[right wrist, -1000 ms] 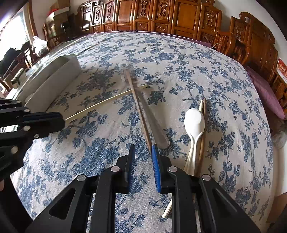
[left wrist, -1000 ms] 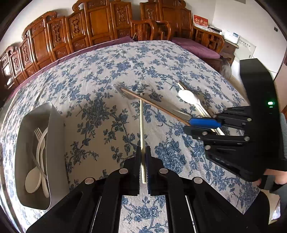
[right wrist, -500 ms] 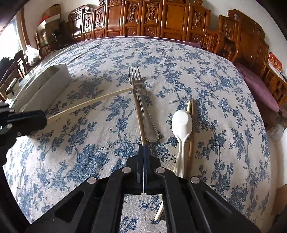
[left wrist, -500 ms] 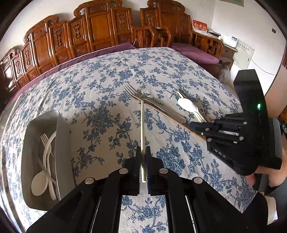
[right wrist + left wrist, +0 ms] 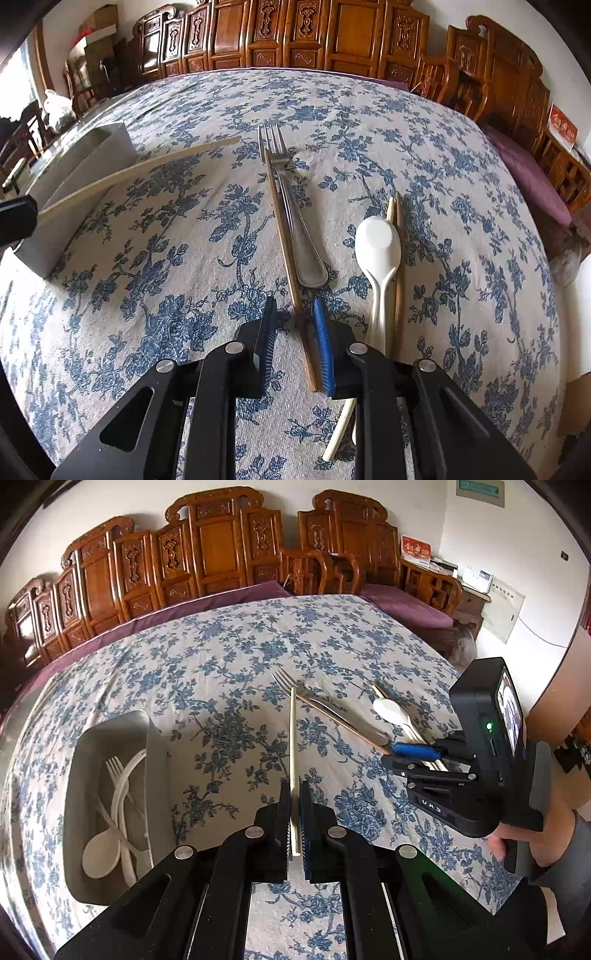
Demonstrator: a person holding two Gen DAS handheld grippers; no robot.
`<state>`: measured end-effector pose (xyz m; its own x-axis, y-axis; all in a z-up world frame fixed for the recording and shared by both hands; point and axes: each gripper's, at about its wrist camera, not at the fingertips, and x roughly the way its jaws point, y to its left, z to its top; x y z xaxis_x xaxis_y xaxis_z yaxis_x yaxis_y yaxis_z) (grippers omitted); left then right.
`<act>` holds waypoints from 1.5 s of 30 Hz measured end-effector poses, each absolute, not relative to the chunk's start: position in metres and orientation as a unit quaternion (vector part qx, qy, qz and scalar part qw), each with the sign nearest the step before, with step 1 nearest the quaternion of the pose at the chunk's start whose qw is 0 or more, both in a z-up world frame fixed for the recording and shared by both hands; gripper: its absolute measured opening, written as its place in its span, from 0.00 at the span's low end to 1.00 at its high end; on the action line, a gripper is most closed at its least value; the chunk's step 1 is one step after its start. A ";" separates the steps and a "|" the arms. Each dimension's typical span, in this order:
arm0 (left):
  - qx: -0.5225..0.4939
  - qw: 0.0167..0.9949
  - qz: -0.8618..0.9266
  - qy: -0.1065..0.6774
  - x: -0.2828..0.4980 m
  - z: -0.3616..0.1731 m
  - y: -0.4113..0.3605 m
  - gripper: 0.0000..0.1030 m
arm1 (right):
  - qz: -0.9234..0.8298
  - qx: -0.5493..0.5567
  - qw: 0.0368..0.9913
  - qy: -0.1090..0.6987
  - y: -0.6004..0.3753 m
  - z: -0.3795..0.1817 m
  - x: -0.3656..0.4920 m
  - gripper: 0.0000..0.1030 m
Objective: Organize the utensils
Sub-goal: 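Grasp a second wooden chopstick with the right gripper while the left gripper holds its chopstick, then carry the chopstick into the tray and open the left gripper while the right gripper holds its chopstick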
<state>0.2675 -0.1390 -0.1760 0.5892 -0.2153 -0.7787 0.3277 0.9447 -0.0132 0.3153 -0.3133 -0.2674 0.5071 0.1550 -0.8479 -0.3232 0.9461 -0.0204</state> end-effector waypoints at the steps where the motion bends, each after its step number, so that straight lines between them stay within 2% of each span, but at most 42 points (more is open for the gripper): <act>1: 0.067 0.890 -0.149 0.426 0.267 -0.175 -0.137 0.04 | 0.142 -0.091 0.862 0.478 -0.311 -0.267 0.315 0.08; 6: 0.064 0.894 -0.139 0.422 0.261 -0.163 -0.122 0.04 | 0.140 -0.100 0.854 0.491 -0.301 -0.263 0.311 0.06; 22: 0.050 0.911 -0.102 0.397 0.239 -0.121 -0.063 0.04 | 0.140 -0.070 0.883 0.443 -0.288 -0.188 0.268 0.06; 32: 0.049 0.911 -0.076 0.403 0.240 -0.128 -0.032 0.04 | 0.164 -0.077 0.887 0.425 -0.260 -0.167 0.257 0.06; 45: 0.049 0.902 -0.040 0.427 0.253 -0.155 0.007 0.04 | 0.198 -0.078 0.879 0.427 -0.223 -0.175 0.257 0.06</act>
